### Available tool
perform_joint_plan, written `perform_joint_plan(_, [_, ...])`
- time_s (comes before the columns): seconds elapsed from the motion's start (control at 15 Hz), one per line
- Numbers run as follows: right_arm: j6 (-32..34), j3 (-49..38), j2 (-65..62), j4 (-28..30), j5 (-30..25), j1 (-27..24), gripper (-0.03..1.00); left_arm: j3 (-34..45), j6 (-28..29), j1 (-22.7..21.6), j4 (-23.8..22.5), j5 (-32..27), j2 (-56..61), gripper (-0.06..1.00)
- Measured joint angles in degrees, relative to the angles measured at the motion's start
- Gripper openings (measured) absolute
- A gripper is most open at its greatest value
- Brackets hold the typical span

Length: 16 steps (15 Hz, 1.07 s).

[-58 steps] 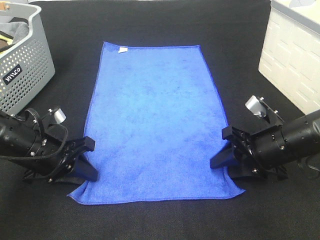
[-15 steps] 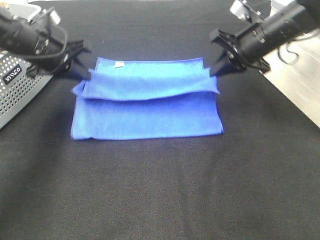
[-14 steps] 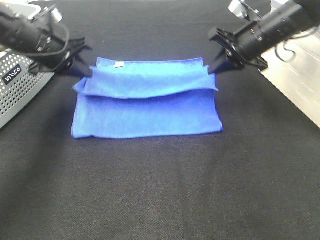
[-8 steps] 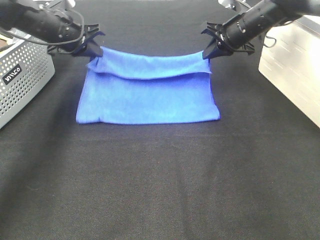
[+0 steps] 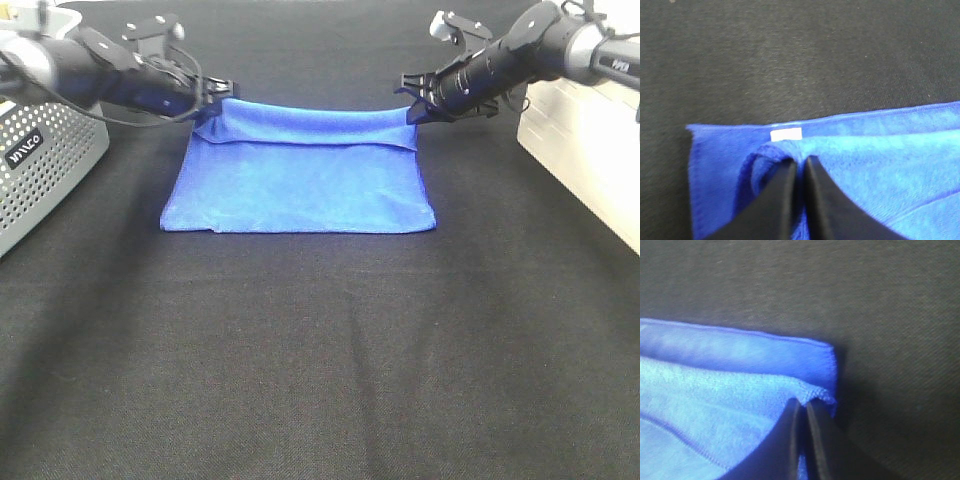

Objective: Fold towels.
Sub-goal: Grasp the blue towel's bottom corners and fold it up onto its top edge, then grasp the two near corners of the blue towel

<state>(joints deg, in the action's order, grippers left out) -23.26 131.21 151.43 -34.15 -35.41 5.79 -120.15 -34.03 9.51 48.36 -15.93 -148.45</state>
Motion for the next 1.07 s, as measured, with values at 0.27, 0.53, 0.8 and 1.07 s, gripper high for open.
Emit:
perform_joint_plan(0.27, [0.0, 0.0, -0.2, 1.5, -0.2, 0.0, 0.63, -0.2, -0.2, 0.3, -0.1, 0.9, 0.1, 0.73])
perform_joint_plan(0.53, [0.1, 0.0, -4.4, 4.5, -13.1, 0.0, 0.85, -0.3, 0.8, -1.4, -3.2, -9.2, 3.3, 0.82])
perform_joint_plan(0.8, [3.5, 0.2, -7.4, 5.0, -25.9, 0.0, 0.86, -0.3, 5.3, -4.1, -5.0, -28.1, 4.8, 0.77])
perform_joint_plan(1.07, [10.0, 0.2, -7.6, 5.0, -33.6, 0.0, 0.81, -0.3, 12.1, -4.0, -9.1, -38.2, 7.4, 0.76])
